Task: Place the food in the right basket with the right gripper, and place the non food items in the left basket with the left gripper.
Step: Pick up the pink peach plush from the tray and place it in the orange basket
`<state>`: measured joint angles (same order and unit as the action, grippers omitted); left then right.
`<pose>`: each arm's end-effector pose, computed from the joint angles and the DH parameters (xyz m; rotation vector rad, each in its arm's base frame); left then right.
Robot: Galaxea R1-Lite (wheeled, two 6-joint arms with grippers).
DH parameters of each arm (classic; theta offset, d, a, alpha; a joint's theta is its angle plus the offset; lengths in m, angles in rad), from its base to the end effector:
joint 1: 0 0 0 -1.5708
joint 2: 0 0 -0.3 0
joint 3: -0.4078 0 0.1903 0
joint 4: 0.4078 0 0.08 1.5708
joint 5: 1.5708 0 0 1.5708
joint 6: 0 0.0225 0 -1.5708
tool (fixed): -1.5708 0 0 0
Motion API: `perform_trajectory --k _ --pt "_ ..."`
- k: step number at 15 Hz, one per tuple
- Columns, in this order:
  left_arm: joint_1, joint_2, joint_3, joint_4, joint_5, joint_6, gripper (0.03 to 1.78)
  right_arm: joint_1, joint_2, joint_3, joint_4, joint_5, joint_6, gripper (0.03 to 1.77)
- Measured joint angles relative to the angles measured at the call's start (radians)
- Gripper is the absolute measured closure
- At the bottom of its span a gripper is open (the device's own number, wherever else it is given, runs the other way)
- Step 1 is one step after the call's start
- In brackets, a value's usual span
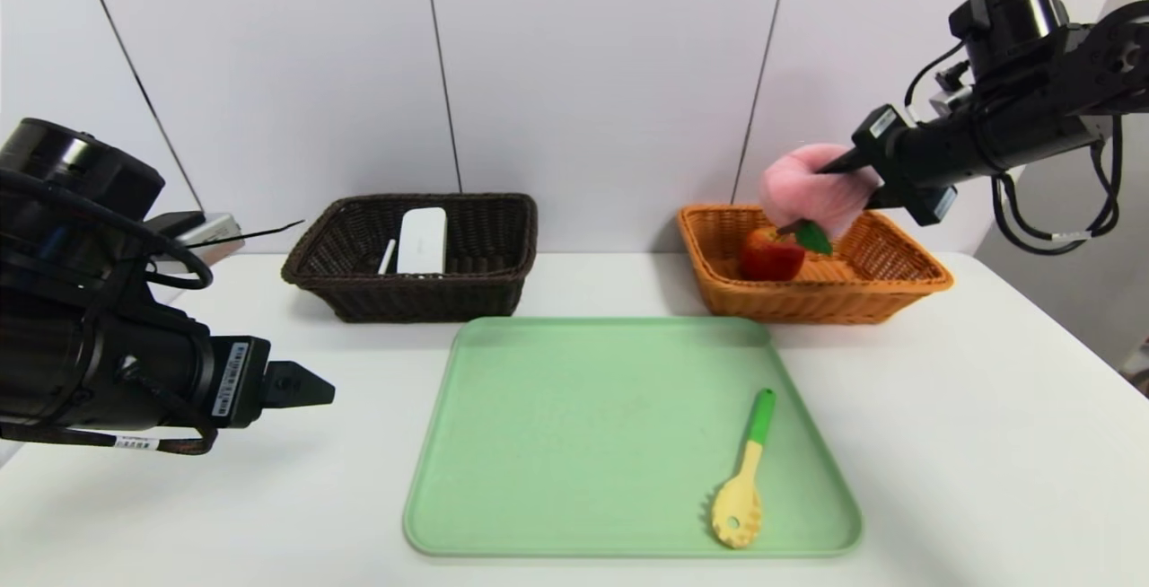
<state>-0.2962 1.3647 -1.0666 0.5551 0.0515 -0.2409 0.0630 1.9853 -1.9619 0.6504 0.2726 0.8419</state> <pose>0.1870 -0.0559 0.2373 -0.0775 0.8632 -0.1267 0.3756 0.0298 0.2825 0.8721 0.7718 0.0202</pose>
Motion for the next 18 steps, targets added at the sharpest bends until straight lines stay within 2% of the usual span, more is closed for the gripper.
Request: perform_trajectory --k 10,17,18 --pt "0.0 -0.005 0.005 0.0 -0.006 0.0 0.12 -0.127 0.076 0.0 -0.02 0.0 -0.014 1.16" --pt "0.0 -0.004 0.003 0.001 -0.008 0.0 0.12 -0.143 0.11 0.0 -0.025 0.0 -0.015 1.16" --pt "0.0 -0.004 0.003 0.0 -0.008 0.0 0.12 -0.143 0.113 0.0 -0.025 0.0 -0.015 1.05"
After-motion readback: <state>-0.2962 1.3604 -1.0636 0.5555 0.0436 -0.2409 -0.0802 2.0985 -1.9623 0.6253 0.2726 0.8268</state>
